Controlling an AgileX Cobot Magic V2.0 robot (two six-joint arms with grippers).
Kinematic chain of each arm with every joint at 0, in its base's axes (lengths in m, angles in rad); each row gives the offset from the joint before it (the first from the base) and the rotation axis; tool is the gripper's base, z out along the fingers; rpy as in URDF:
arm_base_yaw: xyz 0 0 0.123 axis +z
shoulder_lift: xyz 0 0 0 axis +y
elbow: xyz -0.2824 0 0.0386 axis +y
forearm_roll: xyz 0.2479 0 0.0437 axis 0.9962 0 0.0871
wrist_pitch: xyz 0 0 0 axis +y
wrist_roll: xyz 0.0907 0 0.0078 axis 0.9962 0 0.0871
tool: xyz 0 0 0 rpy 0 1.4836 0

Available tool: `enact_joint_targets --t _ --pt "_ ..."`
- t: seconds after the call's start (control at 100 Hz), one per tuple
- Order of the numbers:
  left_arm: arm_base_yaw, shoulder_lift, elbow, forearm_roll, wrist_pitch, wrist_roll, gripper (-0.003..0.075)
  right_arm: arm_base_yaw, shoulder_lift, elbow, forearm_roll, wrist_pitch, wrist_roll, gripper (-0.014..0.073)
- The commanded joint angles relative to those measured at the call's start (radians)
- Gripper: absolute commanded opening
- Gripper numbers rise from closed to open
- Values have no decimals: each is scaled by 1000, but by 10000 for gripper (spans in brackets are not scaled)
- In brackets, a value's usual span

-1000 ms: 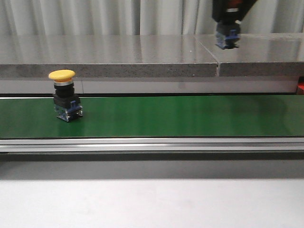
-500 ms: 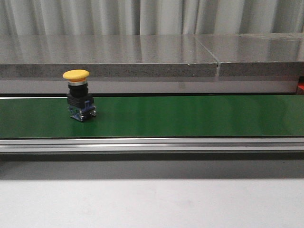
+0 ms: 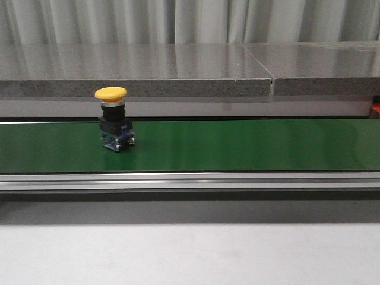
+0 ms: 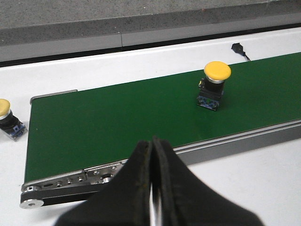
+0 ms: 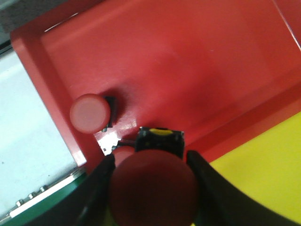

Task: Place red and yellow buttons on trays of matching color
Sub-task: 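Carry the red button into the red tray and open the right gripper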

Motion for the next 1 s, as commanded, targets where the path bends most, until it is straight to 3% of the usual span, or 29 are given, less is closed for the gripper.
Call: enact_joint_targets --t 0.0,0.53,0.89,0.99 --pt "-7 8 -27 -24 -66 -1 -21 -17 -24 -31 -6 -67 15 152" --pt "-7 8 -27 -24 -66 -1 -21 -26 140 -31 30 -269 22 152" --pt "-7 8 -27 -24 -66 -1 -21 -26 195 -33 37 -296 22 156" --pt "-7 8 -27 -24 -66 -1 -21 -27 197 -33 44 -293 22 220"
